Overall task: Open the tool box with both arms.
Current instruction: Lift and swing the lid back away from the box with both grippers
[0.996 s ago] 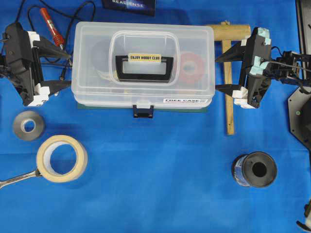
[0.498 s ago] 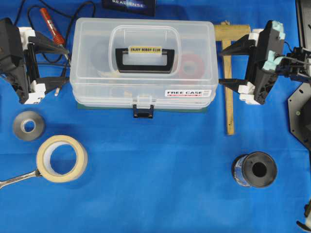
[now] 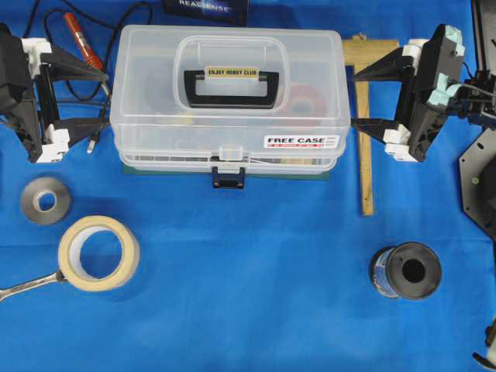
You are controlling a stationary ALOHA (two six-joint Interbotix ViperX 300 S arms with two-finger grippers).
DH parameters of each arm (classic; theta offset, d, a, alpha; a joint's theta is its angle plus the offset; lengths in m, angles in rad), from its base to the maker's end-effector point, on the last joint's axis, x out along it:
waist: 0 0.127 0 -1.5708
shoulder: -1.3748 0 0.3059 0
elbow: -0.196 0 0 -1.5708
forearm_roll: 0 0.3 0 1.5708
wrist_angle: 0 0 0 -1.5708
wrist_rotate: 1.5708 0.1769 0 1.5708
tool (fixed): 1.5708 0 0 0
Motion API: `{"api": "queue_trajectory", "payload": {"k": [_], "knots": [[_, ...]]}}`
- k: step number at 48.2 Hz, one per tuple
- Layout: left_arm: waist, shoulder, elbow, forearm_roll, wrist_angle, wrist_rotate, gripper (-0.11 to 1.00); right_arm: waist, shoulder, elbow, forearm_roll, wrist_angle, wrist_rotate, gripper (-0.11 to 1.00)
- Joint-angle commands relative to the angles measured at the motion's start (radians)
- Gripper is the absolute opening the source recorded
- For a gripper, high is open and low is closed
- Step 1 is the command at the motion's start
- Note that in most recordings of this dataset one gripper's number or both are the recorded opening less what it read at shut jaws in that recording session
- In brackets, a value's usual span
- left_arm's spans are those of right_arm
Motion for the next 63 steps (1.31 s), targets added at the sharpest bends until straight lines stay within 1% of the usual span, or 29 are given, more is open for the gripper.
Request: {"api": "queue_trajectory", "payload": {"k": [1, 15, 24, 41, 54, 63], "knots": [[-0.008, -0.017, -0.072, -0.003, -0.049, -0.002, 0.88, 0.005, -0.006, -0.084, 0.002, -0.018, 0.003, 0.86], [0.038, -0.044, -0.083, -0.003, -0.071, 0.002, 0.88, -0.032, -0.009, -0.107, -0.008, -0.018, -0.003, 0.86], [0.063, -0.026, -0.089, -0.003, -0.12, 0.003, 0.88, -0.063, -0.02, -0.115, -0.014, -0.023, -0.005, 0.86], [0.146, 0.008, -0.103, -0.003, -0.169, 0.003, 0.88, -0.137, -0.025, -0.118, -0.014, -0.046, -0.006, 0.86], [0.192, 0.063, -0.127, -0.003, -0.221, 0.005, 0.88, -0.19, -0.02, -0.12, -0.014, -0.049, -0.008, 0.86], [0.232, 0.115, -0.156, -0.003, -0.222, 0.005, 0.88, -0.236, -0.015, -0.121, -0.014, -0.055, -0.008, 0.86]]}}
